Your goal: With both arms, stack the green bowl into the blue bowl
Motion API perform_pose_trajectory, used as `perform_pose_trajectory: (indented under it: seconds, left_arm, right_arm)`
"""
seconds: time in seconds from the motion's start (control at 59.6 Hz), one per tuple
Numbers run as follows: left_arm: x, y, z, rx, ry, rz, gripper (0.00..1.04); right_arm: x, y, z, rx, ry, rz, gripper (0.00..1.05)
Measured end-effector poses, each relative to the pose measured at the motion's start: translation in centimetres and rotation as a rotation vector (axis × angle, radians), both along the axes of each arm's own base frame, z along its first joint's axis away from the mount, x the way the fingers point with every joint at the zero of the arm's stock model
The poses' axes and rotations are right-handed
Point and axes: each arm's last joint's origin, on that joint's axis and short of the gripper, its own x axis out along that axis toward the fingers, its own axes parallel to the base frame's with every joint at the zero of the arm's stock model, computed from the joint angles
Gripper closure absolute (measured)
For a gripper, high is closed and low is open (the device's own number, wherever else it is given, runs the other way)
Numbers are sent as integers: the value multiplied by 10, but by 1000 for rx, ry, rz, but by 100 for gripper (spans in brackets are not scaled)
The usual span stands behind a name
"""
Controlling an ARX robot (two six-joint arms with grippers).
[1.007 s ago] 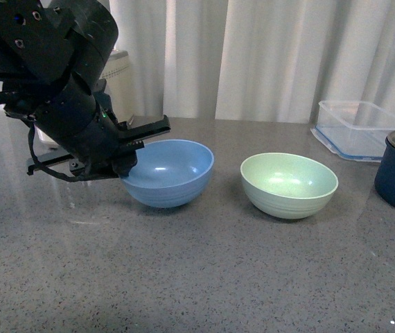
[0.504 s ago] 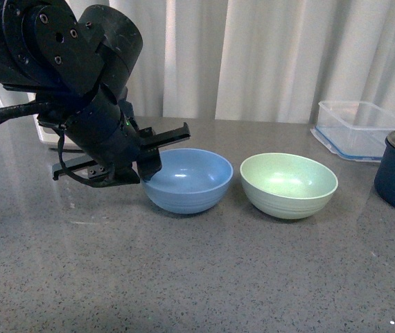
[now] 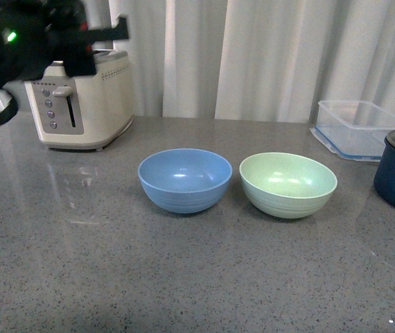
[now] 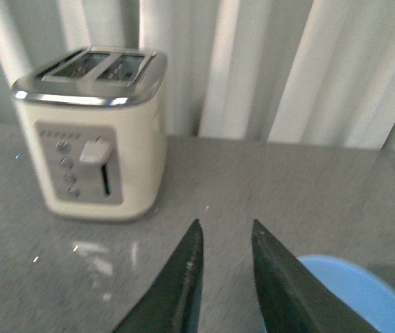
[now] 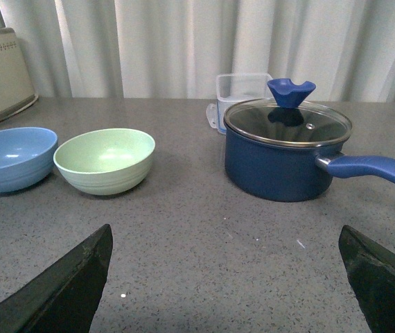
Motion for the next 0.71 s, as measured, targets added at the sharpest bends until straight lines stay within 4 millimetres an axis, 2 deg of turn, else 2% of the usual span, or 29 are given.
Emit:
perform_pose_trajectory:
  seconds: [0.084, 0.118, 0.386, 0.705]
  left_arm:
    - [-24, 15, -22, 25, 38, 8, 99]
    - [-31, 20, -27, 27, 45, 10, 101]
    - [-88, 42, -47, 41, 37, 2, 101]
    - [-132, 57, -62, 41, 36, 6, 101]
  right_arm:
    - [0, 0, 0, 0, 0, 0, 10]
    - [0, 0, 0, 0, 0, 0, 10]
    - [0, 0, 0, 0, 0, 0, 10]
    - [0, 0, 0, 0, 0, 0, 10]
